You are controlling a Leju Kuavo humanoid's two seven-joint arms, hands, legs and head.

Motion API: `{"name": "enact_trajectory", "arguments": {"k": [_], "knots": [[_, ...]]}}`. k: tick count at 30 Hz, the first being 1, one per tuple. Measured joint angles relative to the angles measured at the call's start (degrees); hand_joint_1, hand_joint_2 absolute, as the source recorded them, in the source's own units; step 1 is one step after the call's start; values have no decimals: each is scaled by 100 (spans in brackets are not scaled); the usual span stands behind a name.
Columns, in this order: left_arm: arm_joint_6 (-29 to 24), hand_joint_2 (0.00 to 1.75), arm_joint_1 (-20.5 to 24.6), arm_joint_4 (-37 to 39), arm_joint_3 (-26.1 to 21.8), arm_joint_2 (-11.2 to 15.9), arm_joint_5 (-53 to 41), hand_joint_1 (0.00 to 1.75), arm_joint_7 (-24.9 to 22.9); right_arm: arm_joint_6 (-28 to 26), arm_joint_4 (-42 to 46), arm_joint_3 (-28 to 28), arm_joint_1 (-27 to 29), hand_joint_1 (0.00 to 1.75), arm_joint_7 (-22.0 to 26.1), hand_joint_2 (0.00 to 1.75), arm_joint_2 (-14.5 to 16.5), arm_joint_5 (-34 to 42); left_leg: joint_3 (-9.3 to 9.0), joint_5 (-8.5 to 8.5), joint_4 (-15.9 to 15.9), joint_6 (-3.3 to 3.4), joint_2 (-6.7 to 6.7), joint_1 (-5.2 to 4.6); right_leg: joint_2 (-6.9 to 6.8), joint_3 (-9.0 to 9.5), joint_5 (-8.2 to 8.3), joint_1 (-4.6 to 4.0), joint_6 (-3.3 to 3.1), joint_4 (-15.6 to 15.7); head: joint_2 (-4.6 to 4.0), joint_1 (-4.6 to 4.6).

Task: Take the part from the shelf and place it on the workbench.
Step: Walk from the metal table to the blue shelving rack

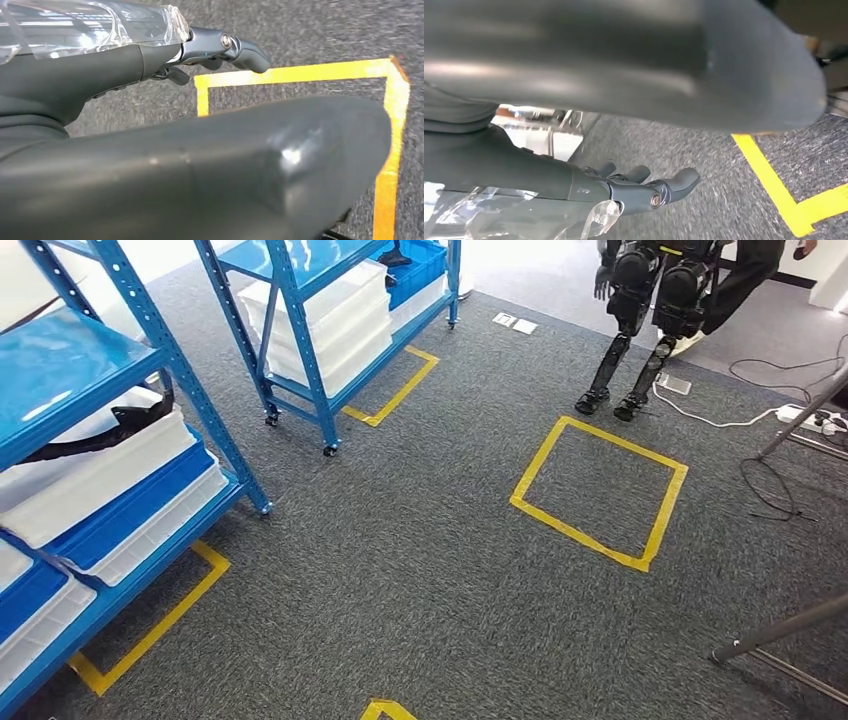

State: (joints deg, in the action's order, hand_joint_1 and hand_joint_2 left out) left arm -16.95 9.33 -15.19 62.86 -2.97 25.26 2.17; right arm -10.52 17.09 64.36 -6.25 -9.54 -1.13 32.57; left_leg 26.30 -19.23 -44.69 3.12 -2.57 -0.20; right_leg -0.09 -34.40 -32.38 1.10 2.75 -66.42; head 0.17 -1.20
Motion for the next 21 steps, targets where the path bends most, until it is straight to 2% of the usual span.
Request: {"name": "enact_trajectory", "arguments": {"k": [1,3,4,5,7,8,9,10,11,12,13,14,15,16,17,19,20,21], "knots": [[1,0,-6,0,1,0,-13,0,-8,6,0,14,2,0,-5,0,4,-13,-6,2,-4,-6,-86,8,31,131,213,7,-2,332,0,1],[-5,0,-4,0,8,0,-58,0,-25,32,0,47,2,0,-21,0,11,-37,0,-4,-31,-48,-249,16,299,566,667,41,7,1310,0,4],[-9,0,3,0,15,-1,-78,0,-30,45,-1,66,1,0,-31,0,14,-48,16,-9,-49,-74,-322,16,429,733,818,57,-6,1672,1,4],[-17,0,6,0,25,-1,-95,0,-35,59,-2,86,0,0,-40,0,19,-58,37,-10,-58,-107,-384,14,523,829,896,61,-26,1884,1,4],[-50,0,-12,0,52,0,-121,0,-82,90,-7,121,-15,0,-64,0,30,-70,81,10,-53,-166,-501,33,442,852,954,44,-117,1958,1,4],[-70,0,-31,0,69,2,-141,0,-114,108,-11,134,-24,0,-76,0,38,-74,116,-13,-89,-193,-452,39,373,854,970,34,-156,1976,0,4],[-86,0,-44,0,87,3,-163,0,-150,129,-16,146,-29,0,-90,0,47,-80,202,-108,-246,-220,-332,41,299,858,990,31,-194,1997,0,3],[-94,0,-47,0,105,3,-185,0,-179,151,-20,157,-27,0,-105,0,56,-88,357,-280,-558,-244,-170,37,221,861,1005,32,-221,2020,0,2],[-95,0,-42,0,120,2,-201,0,-198,175,-24,167,-20,0,-120,0,60,-99,577,-508,-1011,-269,11,32,143,866,1009,24,-237,2033,-1,0],[-95,0,-34,0,132,1,-216,0,-215,197,-27,180,-12,0,-134,0,63,-111,835,-738,-1538,-292,108,33,54,866,1006,18,-250,2040,-1,1],[-93,0,-31,0,142,-1,-232,0,-226,222,-30,195,-8,0,-145,0,64,-121,1061,-897,-1988,-308,144,42,-33,868,997,14,-256,2041,-1,2],[-91,0,-38,0,150,-3,-249,0,-231,244,-34,211,-6,0,-154,0,66,-129,1191,-950,-2236,-317,159,50,-112,874,984,12,-260,2041,-1,2],[-88,0,-46,0,159,-4,-269,0,-241,259,-39,228,-8,0,-161,0,68,-135,1194,-890,-2230,-320,171,57,-184,885,970,13,-257,2041,0,2],[-86,0,-50,0,170,-4,-285,0,-251,278,-43,243,-12,0,-168,0,70,-139,1055,-722,-1944,-313,201,62,-246,904,954,14,-248,2041,0,2],[-85,0,-47,0,182,-4,-294,0,-263,292,-45,253,-18,0,-175,0,73,-141,804,-496,-1455,-298,303,56,-304,932,936,15,-234,2042,0,2],[-83,0,-11,0,210,-4,-302,0,-296,316,-46,269,-26,0,-185,0,75,-145,292,-137,-486,-246,639,9,-401,989,889,-3,-179,2043,0,2],[-83,0,11,0,222,-4,-304,0,-307,325,-48,278,-27,0,-188,0,77,-148,154,-55,-213,-221,753,-15,-455,1016,869,-15,-149,2048,0,3],[-81,0,27,0,233,-4,-307,0,-315,332,-49,286,-30,0,-193,0,77,-150,108,-38,-107,-198,779,-34,-512,1041,850,-29,-117,2061,0,3]]}}
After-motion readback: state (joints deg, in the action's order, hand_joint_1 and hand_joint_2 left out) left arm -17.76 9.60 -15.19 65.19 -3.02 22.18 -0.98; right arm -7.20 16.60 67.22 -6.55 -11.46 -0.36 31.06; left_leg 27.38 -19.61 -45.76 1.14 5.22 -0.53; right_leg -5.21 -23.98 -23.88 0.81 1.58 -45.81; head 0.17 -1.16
